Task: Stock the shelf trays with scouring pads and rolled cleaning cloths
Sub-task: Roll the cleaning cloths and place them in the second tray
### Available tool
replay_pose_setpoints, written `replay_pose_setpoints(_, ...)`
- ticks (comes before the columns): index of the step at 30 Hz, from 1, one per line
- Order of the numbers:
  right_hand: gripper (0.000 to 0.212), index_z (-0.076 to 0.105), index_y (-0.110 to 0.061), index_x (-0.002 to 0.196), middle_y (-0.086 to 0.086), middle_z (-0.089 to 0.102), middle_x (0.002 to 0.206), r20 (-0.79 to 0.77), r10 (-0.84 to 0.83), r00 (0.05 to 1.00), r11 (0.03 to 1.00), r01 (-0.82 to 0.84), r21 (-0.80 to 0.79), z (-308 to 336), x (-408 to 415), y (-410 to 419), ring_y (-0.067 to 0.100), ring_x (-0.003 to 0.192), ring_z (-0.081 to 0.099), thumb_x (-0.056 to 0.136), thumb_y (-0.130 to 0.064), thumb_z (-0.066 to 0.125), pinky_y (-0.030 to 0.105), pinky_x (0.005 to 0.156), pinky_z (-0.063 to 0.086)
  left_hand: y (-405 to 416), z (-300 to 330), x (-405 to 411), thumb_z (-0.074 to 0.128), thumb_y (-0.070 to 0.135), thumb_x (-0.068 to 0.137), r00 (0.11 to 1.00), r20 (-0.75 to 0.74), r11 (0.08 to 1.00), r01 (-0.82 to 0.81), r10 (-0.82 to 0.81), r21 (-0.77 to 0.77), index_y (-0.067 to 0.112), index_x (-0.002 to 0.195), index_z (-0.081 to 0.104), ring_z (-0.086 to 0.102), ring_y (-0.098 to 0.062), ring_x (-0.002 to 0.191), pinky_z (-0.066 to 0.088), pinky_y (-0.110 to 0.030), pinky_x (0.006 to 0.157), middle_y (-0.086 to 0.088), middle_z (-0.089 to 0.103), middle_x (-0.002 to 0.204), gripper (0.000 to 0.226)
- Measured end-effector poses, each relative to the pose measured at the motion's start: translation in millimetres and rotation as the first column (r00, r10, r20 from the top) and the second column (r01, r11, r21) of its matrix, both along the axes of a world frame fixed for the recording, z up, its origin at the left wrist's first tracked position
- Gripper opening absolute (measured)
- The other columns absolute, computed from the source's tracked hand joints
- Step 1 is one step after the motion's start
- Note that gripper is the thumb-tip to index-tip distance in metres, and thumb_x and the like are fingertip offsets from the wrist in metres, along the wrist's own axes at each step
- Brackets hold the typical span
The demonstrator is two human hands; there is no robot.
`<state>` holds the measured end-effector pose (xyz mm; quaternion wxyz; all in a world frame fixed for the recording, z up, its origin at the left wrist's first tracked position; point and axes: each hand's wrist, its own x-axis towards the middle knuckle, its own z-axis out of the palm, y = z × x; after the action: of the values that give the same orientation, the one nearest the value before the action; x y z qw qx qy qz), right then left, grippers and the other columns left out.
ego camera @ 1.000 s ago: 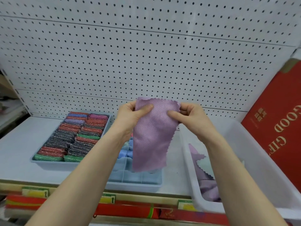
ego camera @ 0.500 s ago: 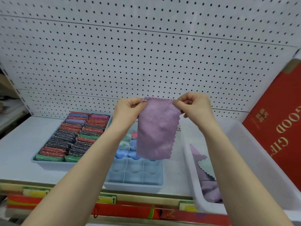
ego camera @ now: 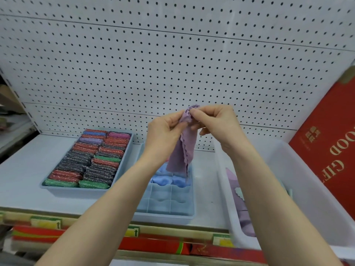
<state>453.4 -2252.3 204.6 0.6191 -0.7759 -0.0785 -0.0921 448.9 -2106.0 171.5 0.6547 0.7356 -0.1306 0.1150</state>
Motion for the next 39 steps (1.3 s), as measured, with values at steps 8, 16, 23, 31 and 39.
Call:
replay_pose_setpoints(8,0.033,0.063,-0.018,0.122,0.002,0.071,0.114,-0.120,0.188,0.975,0.982,-0.183,0.044,-39.1,-4.8,-29.7,0.015,0.107,0.066,0.090,-0.017,0.069,0.031,0.093,0.051,17.5,11.3,9.3,0.053,0.004,0.097,0.998,-0.065,0.973,0.007,-0.022,-0.230,0.014,0.105,0.069,0.067,-0.018,0.088,0.053,-0.046,0.090,0.000,0.074,0.092,0.021)
replay_pose_setpoints(16,0.020,0.071,0.002,0.102,0.010,0.075,0.091,-0.105,0.167,0.980,0.959,-0.137,0.246,-47.2,-8.3,-7.2,0.015,0.078,0.069,0.083,-0.004,0.072,0.025,0.071,0.055,21.4,14.9,15.2,0.048,0.021,0.102,0.938,-0.253,0.893,0.110,-0.239,-0.437,0.010,0.101,0.065,0.068,-0.016,0.079,0.059,-0.026,0.072,-0.002,0.072,0.088,0.020)
replay_pose_setpoints(23,0.007,0.072,-0.006,0.094,0.009,0.075,0.084,-0.195,-0.020,0.981,0.979,0.059,0.193,-63.3,-7.6,-9.3,0.018,0.072,0.070,0.088,-0.009,0.070,0.029,0.065,0.056,9.3,-36.6,-6.4,0.068,-0.001,0.086,0.881,-0.439,0.979,0.113,-0.178,-0.171,0.003,0.108,0.065,0.068,-0.019,0.074,0.060,-0.029,0.070,-0.007,0.073,0.087,0.022)
replay_pose_setpoints(31,0.038,0.077,-0.012,0.078,0.000,0.075,0.082,-0.095,0.167,0.981,0.960,-0.140,0.242,-53.9,0.2,-13.8,0.012,0.074,0.068,0.086,0.017,0.054,0.023,0.070,0.055,13.1,-30.3,7.5,0.062,-0.011,0.085,0.955,-0.291,0.979,0.005,-0.066,-0.206,0.017,0.081,0.073,0.064,-0.016,0.063,0.055,-0.031,0.066,-0.004,0.069,0.075,0.031)
replay_pose_setpoints(39,0.029,0.061,-0.019,0.125,0.008,0.068,0.114,-0.123,0.277,0.953,0.906,-0.217,0.363,-48.1,-2.4,-17.1,0.021,0.092,0.066,0.099,-0.009,0.050,0.035,0.084,0.054,21.0,-16.4,16.6,0.051,-0.019,0.085,0.999,-0.029,0.973,0.020,-0.027,-0.231,0.020,0.067,0.077,0.062,-0.013,0.082,0.052,-0.027,0.071,-0.001,0.063,0.094,0.050)
